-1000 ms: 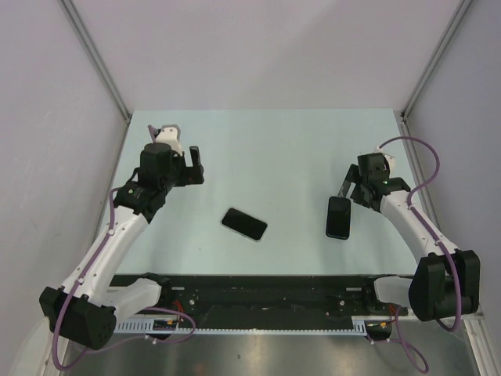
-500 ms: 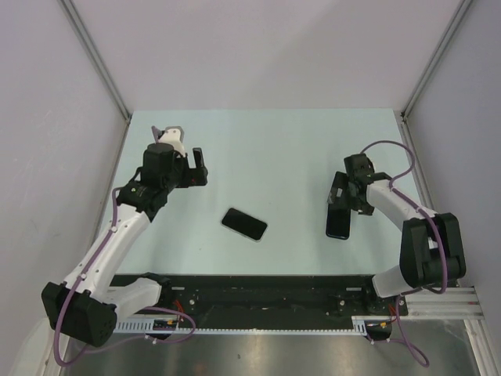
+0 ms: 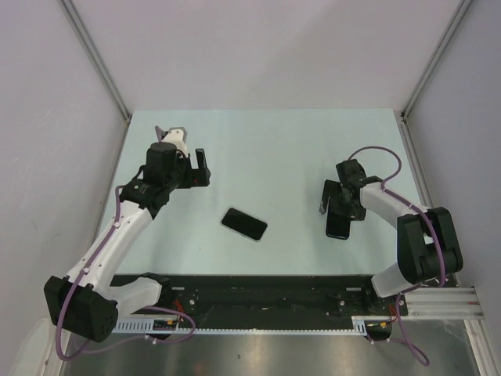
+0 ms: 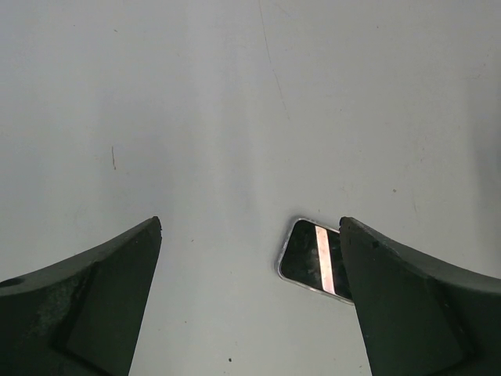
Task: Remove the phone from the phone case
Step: Pick up the phone at the center of the board.
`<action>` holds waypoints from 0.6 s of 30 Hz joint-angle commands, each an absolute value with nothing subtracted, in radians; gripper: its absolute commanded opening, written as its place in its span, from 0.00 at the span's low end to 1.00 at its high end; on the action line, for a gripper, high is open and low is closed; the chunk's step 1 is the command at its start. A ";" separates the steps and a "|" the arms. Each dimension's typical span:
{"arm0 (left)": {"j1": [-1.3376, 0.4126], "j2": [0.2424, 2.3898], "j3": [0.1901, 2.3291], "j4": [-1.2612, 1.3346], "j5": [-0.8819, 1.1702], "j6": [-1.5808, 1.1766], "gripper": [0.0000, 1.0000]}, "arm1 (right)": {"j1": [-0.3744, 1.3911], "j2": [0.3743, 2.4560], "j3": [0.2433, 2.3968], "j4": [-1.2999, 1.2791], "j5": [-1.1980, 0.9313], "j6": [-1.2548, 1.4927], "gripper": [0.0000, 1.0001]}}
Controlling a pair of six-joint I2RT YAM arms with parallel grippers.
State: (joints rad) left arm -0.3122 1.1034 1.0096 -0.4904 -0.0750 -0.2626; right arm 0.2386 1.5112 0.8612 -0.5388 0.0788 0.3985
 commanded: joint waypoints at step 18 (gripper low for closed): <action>-0.321 1.124 1.023 -0.500 -0.061 -0.298 1.00 | 0.226 1.356 0.810 -0.561 0.179 0.403 1.00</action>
State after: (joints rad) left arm -0.3122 1.1160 1.0096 -0.4973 -0.0731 -0.2794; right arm 0.2314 1.4086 0.8246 -0.5598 0.1425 0.3992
